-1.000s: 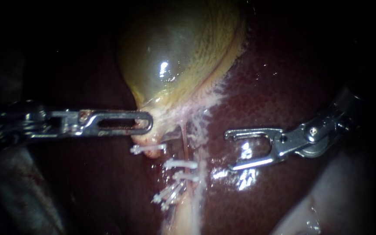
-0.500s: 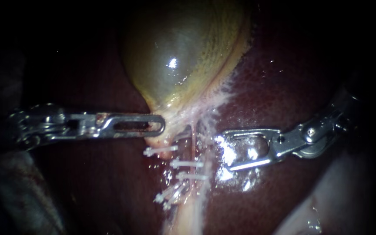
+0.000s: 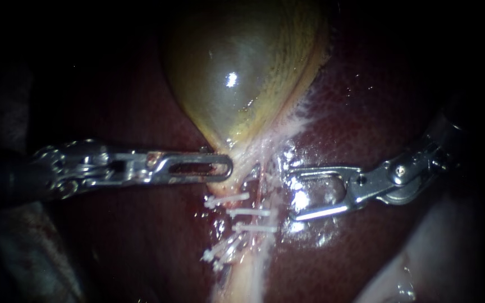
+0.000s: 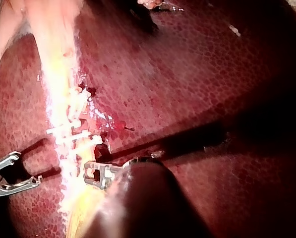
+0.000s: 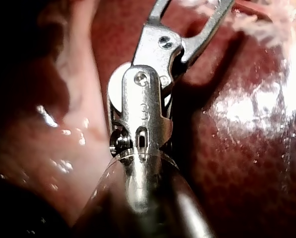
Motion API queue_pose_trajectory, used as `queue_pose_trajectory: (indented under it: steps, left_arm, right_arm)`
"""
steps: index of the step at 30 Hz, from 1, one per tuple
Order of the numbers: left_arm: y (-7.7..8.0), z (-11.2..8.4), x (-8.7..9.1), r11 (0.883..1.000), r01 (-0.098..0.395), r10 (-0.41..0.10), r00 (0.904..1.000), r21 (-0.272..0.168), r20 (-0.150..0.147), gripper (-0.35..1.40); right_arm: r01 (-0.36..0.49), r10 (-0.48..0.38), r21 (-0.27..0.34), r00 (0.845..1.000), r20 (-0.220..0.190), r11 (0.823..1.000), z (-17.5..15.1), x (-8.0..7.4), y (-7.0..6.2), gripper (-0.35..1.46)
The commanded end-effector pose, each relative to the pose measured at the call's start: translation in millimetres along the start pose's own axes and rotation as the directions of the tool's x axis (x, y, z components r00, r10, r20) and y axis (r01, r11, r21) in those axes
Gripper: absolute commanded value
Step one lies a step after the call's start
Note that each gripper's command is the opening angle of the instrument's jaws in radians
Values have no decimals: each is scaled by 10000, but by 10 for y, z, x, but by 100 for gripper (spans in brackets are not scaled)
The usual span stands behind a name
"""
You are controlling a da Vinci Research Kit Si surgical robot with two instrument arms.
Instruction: Going back second clip right tube
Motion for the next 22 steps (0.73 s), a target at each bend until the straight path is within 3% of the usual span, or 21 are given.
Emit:
queue_pose_trajectory:
  steps: [1,22]
  left_arm:
    - [0,0,0,10000,6,-6,10000,8,1,-35]
    - [0,1,-1,10000,0,0,10000,-35,33,-35]
  right_arm:
    - [2,-2,1,10000,2,10000,0,0,0,51]
    - [11,-11,7,10000,9,10000,-2,-1,0,52]
